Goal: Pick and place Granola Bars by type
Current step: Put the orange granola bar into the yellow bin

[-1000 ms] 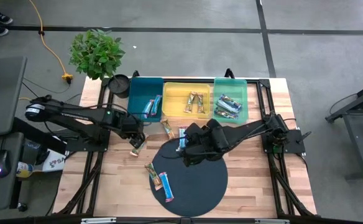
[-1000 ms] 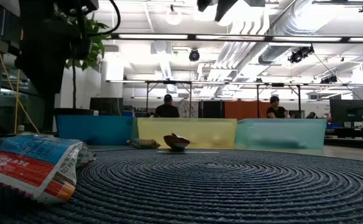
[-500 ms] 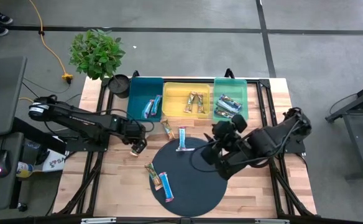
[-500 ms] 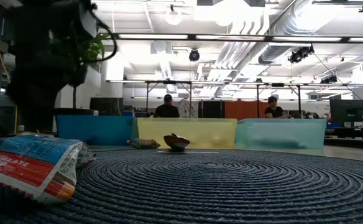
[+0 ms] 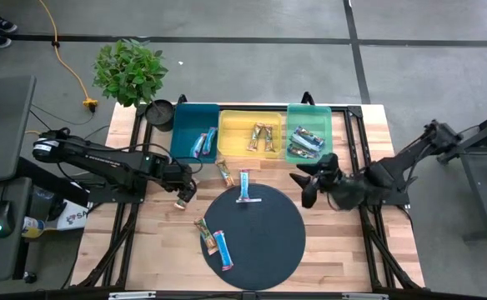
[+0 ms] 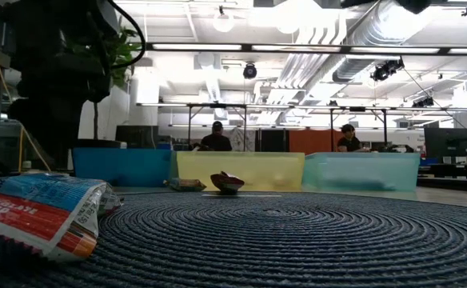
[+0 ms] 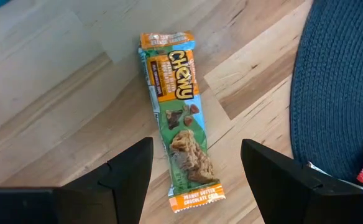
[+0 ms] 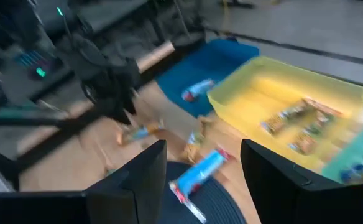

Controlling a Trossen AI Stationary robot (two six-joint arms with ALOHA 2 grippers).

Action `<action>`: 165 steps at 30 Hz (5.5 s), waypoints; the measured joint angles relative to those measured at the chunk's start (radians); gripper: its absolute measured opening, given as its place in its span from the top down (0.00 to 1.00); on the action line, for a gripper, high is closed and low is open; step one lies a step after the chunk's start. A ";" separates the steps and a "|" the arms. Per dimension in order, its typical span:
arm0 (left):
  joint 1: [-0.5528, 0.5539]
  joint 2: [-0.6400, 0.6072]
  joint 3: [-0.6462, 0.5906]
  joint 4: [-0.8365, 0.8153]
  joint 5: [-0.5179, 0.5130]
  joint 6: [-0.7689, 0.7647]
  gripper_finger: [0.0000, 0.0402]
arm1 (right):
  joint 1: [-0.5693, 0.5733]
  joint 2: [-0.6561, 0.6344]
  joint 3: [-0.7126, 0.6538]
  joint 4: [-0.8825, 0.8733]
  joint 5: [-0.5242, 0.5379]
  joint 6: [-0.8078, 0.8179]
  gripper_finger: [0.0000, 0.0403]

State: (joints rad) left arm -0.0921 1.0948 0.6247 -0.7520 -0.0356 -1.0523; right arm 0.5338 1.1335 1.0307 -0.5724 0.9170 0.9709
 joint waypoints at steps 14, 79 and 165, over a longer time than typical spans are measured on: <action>0.001 0.007 0.000 -0.006 -0.078 -0.026 0.40 | -0.195 -0.580 -0.694 0.850 -0.132 -0.344 0.53; 0.000 0.301 0.004 0.115 0.026 -0.018 0.40 | -0.771 -0.839 -0.870 0.316 -0.845 -0.768 0.72; 0.001 0.268 0.293 0.453 -0.339 0.580 0.69 | -0.772 -0.840 -0.870 0.300 -0.864 -0.344 1.00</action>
State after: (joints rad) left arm -0.0914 1.3624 0.9181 -0.2991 -0.3749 -0.4719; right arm -0.2379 0.2939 0.1612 -0.2726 0.0526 0.6273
